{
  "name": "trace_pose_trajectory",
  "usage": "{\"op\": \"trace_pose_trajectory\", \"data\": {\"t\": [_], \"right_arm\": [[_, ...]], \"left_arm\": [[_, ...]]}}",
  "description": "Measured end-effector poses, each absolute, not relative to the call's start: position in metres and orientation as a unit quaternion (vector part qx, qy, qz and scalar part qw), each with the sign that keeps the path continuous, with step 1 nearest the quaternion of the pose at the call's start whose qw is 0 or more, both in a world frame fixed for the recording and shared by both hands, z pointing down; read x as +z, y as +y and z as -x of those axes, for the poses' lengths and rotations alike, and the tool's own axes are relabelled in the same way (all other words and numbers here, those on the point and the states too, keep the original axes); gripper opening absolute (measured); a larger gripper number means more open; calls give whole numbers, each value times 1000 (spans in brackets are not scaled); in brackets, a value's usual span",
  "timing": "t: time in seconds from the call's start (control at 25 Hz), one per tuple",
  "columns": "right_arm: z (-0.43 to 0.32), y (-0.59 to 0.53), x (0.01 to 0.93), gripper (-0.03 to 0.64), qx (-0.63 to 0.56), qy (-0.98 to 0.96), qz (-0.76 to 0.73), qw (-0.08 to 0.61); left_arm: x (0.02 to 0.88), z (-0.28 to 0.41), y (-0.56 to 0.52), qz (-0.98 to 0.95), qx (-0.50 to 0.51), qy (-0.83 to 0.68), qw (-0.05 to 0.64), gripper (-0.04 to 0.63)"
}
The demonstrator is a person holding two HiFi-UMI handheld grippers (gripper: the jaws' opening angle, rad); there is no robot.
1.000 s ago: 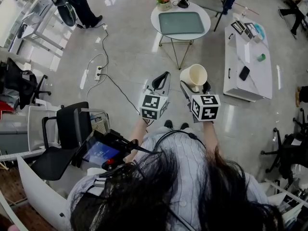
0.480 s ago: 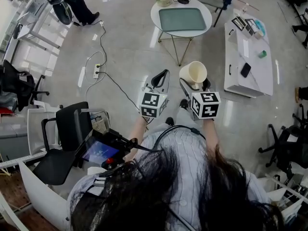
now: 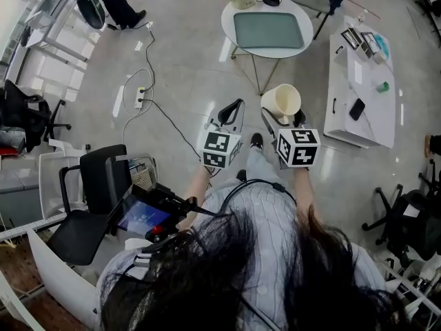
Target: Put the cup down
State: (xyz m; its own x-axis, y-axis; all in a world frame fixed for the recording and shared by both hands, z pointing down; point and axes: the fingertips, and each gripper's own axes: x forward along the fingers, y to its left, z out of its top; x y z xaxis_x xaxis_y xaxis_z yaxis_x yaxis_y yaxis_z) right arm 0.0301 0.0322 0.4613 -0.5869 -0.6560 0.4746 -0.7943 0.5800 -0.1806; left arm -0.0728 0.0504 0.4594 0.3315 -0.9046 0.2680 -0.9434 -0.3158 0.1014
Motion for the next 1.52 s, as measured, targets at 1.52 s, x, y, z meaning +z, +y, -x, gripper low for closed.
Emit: {"op": "trace_pose_trajectory", "data": {"t": [1.52], "right_arm": [[-22,-217,494,383,207,-874,-390,202]], "left_arm": [[470,70,-196,-798,109,-578,131,18]]}}
